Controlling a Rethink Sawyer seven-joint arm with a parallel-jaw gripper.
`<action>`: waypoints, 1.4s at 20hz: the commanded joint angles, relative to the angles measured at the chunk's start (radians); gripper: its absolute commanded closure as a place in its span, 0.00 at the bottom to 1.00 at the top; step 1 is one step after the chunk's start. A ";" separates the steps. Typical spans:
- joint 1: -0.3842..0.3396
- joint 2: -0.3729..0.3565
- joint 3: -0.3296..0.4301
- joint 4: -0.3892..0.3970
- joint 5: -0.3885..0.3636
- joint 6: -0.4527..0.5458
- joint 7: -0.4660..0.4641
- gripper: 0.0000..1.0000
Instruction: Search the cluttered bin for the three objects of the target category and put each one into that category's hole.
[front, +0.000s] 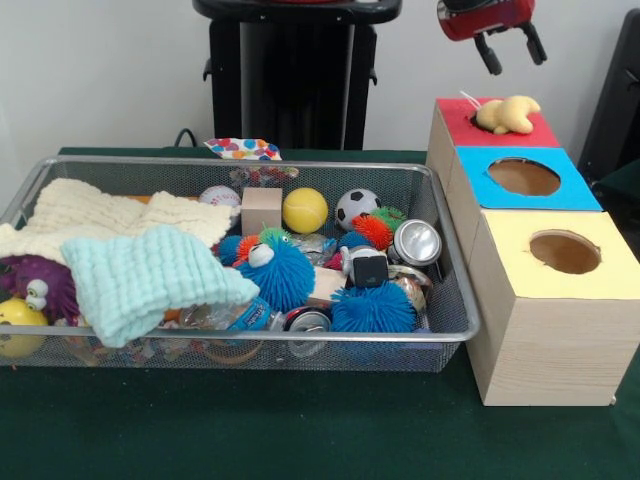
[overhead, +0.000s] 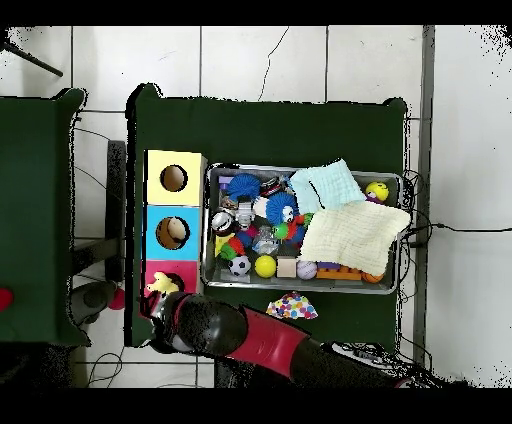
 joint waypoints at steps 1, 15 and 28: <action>0.003 -0.019 -0.018 -0.074 0.001 -0.051 0.252 0.00; 0.027 -0.055 -0.060 -0.086 0.005 -0.024 0.225 0.00; 0.205 -0.146 -0.435 -0.313 -0.112 0.327 0.089 0.00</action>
